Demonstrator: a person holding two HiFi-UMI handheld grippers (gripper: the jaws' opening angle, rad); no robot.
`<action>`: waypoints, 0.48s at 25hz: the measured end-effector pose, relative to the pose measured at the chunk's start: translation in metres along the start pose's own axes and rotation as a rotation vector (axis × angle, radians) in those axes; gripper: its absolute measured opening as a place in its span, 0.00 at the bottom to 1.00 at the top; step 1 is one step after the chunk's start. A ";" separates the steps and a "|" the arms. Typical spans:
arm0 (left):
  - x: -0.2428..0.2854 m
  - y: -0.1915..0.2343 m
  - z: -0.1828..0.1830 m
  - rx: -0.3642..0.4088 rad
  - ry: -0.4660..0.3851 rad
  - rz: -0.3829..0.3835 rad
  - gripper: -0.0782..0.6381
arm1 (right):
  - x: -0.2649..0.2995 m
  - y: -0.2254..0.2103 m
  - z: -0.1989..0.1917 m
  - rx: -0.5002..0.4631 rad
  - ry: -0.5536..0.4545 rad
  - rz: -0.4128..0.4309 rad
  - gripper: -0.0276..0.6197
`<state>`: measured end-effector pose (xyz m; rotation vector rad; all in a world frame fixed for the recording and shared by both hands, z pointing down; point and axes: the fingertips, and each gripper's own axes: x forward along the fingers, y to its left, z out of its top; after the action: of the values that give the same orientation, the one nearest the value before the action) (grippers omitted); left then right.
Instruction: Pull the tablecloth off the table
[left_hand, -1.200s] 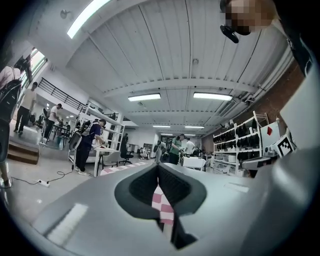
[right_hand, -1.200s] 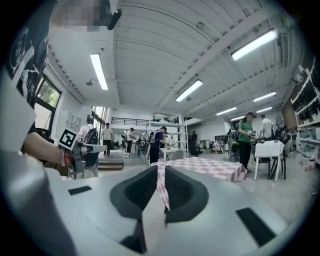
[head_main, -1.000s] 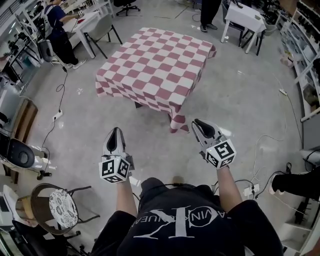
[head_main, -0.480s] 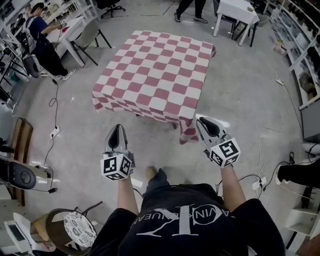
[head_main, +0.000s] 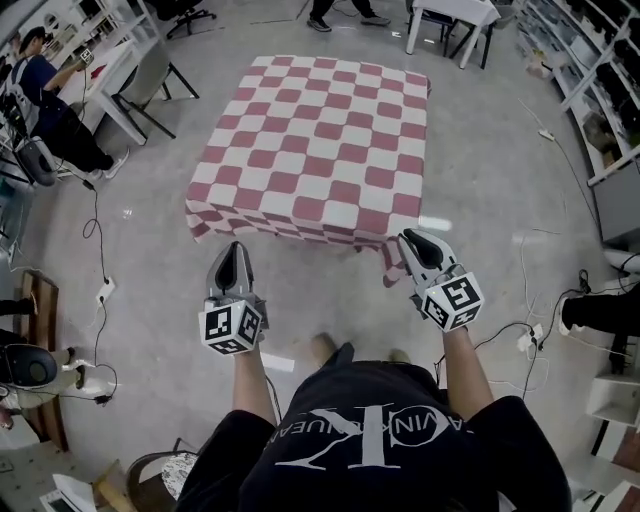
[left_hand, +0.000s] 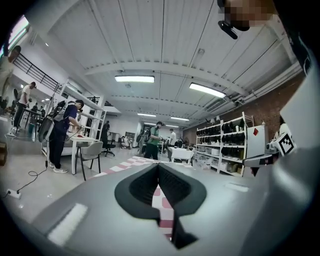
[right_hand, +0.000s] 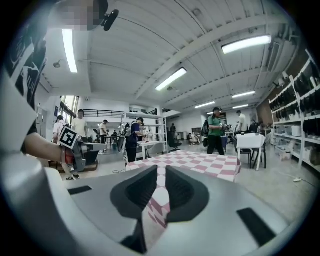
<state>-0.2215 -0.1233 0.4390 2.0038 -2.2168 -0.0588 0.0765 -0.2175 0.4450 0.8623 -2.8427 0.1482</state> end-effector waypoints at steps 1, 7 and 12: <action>0.003 0.005 -0.001 0.000 0.003 -0.010 0.13 | 0.005 0.003 -0.001 0.000 0.004 -0.007 0.06; 0.017 0.036 -0.006 0.015 0.020 -0.067 0.13 | 0.029 0.014 -0.004 0.015 0.003 -0.072 0.06; 0.042 0.055 0.002 0.054 0.011 -0.123 0.13 | 0.048 0.017 -0.004 0.025 -0.008 -0.114 0.06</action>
<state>-0.2803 -0.1588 0.4480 2.1611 -2.1087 -0.0025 0.0285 -0.2292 0.4571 1.0290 -2.7956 0.1670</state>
